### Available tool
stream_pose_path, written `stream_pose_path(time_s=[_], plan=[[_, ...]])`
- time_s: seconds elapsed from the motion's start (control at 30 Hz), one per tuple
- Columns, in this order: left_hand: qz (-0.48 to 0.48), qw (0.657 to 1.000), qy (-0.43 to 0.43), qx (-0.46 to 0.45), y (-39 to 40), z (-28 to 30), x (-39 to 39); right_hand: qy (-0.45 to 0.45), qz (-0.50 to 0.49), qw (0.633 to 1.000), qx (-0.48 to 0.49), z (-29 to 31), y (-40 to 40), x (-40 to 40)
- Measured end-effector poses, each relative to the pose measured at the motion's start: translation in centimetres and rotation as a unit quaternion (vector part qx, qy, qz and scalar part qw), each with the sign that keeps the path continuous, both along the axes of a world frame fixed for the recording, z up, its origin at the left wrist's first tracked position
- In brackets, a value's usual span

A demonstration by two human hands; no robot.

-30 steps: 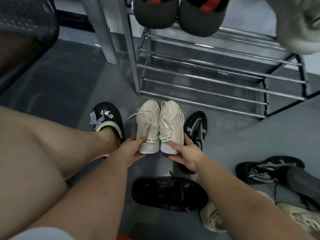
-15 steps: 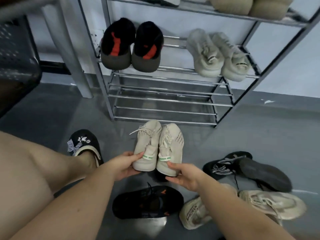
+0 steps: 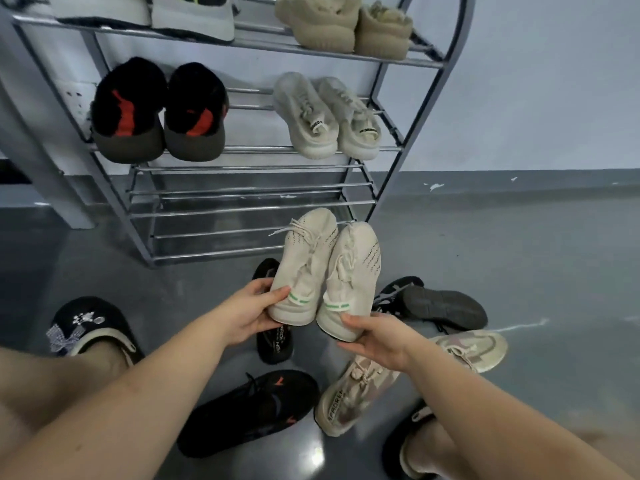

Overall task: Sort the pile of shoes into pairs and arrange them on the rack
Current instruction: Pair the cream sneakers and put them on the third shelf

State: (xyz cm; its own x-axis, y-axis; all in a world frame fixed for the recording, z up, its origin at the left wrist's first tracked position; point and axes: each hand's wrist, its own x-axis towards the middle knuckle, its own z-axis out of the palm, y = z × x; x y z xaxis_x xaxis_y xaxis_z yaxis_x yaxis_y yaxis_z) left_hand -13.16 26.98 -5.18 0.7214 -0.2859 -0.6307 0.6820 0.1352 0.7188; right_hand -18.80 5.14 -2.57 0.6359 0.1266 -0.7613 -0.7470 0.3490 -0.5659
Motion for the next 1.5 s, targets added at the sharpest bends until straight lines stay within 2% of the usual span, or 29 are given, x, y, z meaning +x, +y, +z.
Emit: stream_pose_path(time_s=[0.37,0.57,0.73,0.83,0.93,1.23,1.37,1.43,1.5], plan=[[0.175,0.982,-0.021,-0.061,2.6,1.2,1.0,-0.094,0.025,0.994,-0.054,1.4,4.3,5.4],[0.248,0.966,-0.031,-0.075,5.3,1.5,3.3,-0.127,-0.030,0.990,-0.061,1.0,8.6,9.6],[0.323,0.944,-0.062,-0.005,7.6,1.1,5.1,-0.121,-0.036,0.990,-0.058,-0.3,12.0,12.8],[0.394,0.917,-0.048,0.040,9.1,0.4,6.3,-0.110,-0.043,0.993,-0.030,-1.3,14.2,14.6],[0.423,0.905,-0.025,0.043,11.0,-0.6,7.8,-0.109,-0.033,0.993,-0.013,-2.4,16.7,16.2],[0.423,0.905,0.004,0.042,14.3,-1.7,12.5,-0.110,-0.031,0.993,-0.009,-4.9,20.4,20.2],[0.346,0.936,-0.046,0.041,14.0,-1.7,12.9,-0.154,-0.013,0.986,-0.066,-5.1,20.5,20.9],[0.301,0.944,-0.093,0.101,13.8,-2.3,12.5,-0.192,0.047,0.971,-0.137,-5.5,20.2,20.5],[0.264,0.929,-0.134,0.222,13.5,-2.8,11.8,-0.226,0.118,0.938,-0.234,-5.7,19.8,19.9]])
